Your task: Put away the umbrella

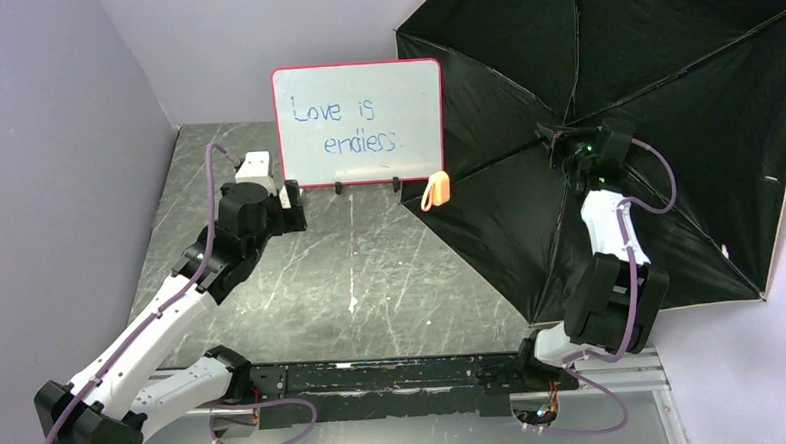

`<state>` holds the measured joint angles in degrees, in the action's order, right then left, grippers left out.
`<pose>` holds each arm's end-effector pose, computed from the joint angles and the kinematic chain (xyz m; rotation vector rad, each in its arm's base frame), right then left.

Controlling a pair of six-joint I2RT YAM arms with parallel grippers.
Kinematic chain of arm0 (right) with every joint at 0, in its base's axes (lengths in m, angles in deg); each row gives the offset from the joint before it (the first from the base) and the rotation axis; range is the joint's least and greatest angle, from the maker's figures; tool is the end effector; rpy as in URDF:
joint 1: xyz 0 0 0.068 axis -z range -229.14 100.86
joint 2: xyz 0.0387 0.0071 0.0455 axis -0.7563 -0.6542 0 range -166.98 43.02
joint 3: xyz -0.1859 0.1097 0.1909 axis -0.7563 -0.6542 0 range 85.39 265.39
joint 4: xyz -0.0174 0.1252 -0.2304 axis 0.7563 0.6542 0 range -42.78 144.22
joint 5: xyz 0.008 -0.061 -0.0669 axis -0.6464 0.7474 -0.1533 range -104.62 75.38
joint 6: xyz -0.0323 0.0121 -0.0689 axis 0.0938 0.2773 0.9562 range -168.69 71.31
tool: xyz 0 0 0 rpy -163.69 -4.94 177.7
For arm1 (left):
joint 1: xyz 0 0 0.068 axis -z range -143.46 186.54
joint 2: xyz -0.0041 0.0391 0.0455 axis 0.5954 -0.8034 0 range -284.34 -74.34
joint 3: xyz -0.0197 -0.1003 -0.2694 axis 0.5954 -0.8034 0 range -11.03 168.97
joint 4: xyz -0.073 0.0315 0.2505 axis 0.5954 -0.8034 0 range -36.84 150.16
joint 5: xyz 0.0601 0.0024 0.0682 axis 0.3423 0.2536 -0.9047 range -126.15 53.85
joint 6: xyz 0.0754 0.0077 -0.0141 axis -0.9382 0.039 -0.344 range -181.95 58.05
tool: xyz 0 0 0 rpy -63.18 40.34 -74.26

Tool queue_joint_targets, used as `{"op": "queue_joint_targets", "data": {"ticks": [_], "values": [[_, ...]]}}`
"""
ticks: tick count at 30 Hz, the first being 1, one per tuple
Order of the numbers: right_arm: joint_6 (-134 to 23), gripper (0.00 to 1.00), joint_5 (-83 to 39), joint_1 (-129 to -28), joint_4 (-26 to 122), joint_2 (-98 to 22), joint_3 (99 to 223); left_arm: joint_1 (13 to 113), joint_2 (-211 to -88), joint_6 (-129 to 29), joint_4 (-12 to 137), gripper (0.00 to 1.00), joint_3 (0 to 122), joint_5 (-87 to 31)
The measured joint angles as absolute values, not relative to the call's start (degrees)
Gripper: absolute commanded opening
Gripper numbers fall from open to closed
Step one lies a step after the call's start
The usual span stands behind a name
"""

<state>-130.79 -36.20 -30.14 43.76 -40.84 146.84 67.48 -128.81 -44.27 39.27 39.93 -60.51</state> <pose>0.3561 -0.0971 0.3095 1.3825 1.4928 1.0809 0.2102 -0.0946 0.3307 -0.0441 1.9586 -0.1330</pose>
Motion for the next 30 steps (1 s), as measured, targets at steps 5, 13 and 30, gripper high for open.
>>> {"op": "queue_joint_targets", "data": {"ticks": [5, 13, 30], "values": [[-128.2, 0.01, -33.6, -30.7, 46.3, -39.5, 151.0, 67.5, -128.8, -44.6, 39.3, 0.92, 39.9, -60.5], [-115.9, 0.00, -23.7, -30.7, 44.9, -36.0, 157.6, 67.5, -128.8, -45.0, 39.1, 0.97, 39.9, -60.4], [-101.6, 0.00, -27.0, -31.1, 46.4, -34.4, 177.9, 67.5, -130.3, -48.5, 40.9, 0.87, 50.4, -42.1]]}}
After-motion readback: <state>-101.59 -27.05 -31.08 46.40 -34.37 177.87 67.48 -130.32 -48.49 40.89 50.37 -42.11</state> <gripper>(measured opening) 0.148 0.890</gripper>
